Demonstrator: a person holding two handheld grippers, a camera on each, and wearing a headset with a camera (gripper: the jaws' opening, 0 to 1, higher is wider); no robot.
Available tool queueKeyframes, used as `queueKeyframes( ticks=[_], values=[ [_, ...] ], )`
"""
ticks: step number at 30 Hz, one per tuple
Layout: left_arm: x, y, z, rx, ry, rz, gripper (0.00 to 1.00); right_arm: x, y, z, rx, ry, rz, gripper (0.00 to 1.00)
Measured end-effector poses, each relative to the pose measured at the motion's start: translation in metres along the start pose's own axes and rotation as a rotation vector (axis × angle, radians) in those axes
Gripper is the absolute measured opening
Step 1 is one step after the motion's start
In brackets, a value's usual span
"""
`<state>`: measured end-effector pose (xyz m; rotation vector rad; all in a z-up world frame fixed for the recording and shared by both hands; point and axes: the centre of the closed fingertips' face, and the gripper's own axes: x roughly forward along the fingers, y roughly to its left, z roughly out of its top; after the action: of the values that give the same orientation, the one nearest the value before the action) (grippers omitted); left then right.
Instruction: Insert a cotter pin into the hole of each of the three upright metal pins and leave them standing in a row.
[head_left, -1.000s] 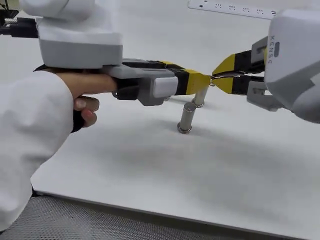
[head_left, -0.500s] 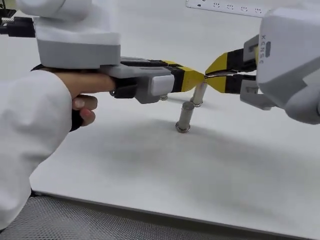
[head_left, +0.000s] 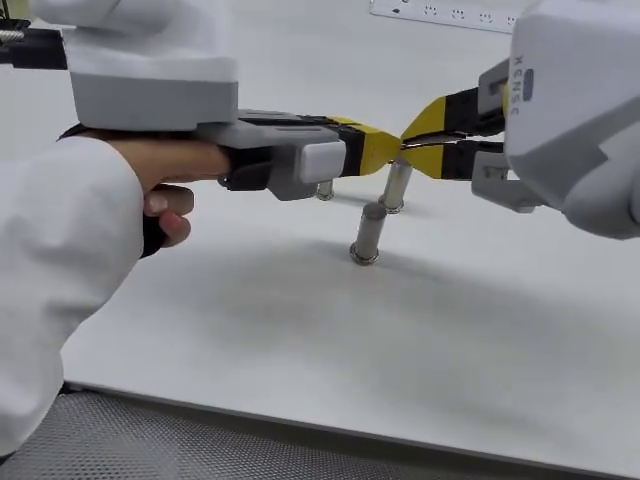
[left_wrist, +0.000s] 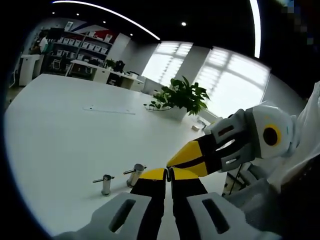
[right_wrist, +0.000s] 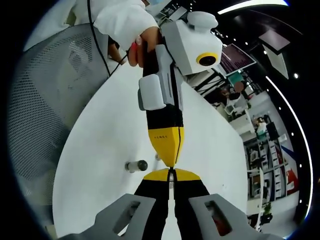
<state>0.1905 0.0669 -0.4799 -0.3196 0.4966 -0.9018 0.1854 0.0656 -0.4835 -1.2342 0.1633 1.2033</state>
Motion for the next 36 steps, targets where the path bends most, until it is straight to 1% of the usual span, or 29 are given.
queueKeyframes(
  ticks=[5,7,9,14,17,18,19,22,25,27,28,30,32,33,34,36],
  values=[
    [-0.001,-0.002,-0.002,0.014,0.01,-0.014,0.0,-0.001,0.002,0.001,-0.015,-0.002,-0.003,0.0],
    [-0.002,-0.002,-0.004,-0.002,0.02,-0.017,0.0,0.0,0.002,0.001,-0.02,0.0,-0.003,0.0],
    [-0.002,-0.003,-0.005,0.007,0.025,-0.018,0.0,0.0,0.003,0.001,-0.021,0.0,-0.001,0.0],
    [-0.002,-0.004,-0.003,0.012,0.024,-0.007,0.0,-0.001,0.002,0.001,-0.029,-0.001,-0.006,0.0],
    [0.0,-0.003,-0.003,-0.006,0.024,-0.001,0.0,-0.001,0.001,0.0,-0.037,-0.001,-0.007,0.0],
    [0.0,-0.003,-0.004,-0.008,0.029,-0.003,0.0,0.0,0.003,-0.001,-0.059,0.0,0.01,0.0],
    [0.0,-0.004,-0.005,-0.017,0.033,-0.004,0.0,0.0,0.003,-0.002,-0.055,-0.001,0.009,0.0],
    [-0.001,-0.007,-0.007,-0.008,0.04,0.0,0.0,0.0,0.005,-0.003,-0.049,-0.011,0.026,0.0],
    [-0.003,-0.008,-0.006,-0.01,0.031,0.005,0.0,0.0,0.004,-0.002,-0.064,-0.019,0.003,0.0],
    [-0.005,-0.008,-0.006,-0.007,0.032,0.011,0.0,0.001,0.002,-0.004,-0.086,-0.007,-0.012,0.0],
    [-0.006,-0.008,-0.007,-0.002,0.036,0.014,0.0,0.002,0.003,-0.004,-0.086,-0.008,-0.007,0.03],
    [-0.007,-0.008,-0.008,-0.002,0.043,0.017,0.0,0.002,0.004,-0.005,-0.066,-0.011,-0.006,0.14],
    [-0.009,-0.008,-0.011,0.015,0.055,0.027,0.0,0.002,0.002,-0.006,-0.071,-0.007,-0.023,0.16],
    [-0.01,-0.007,-0.012,0.019,0.06,0.028,0.0,0.002,0.001,-0.008,-0.072,0.007,-0.035,0.17],
    [-0.011,-0.008,-0.013,0.022,0.064,0.027,0.0,0.002,0.0,-0.009,-0.071,0.012,-0.04,0.19],
    [-0.012,-0.007,-0.014,0.033,0.067,0.026,0.0,0.001,-0.001,-0.012,-0.052,0.019,-0.054,0.28]
  ],
)
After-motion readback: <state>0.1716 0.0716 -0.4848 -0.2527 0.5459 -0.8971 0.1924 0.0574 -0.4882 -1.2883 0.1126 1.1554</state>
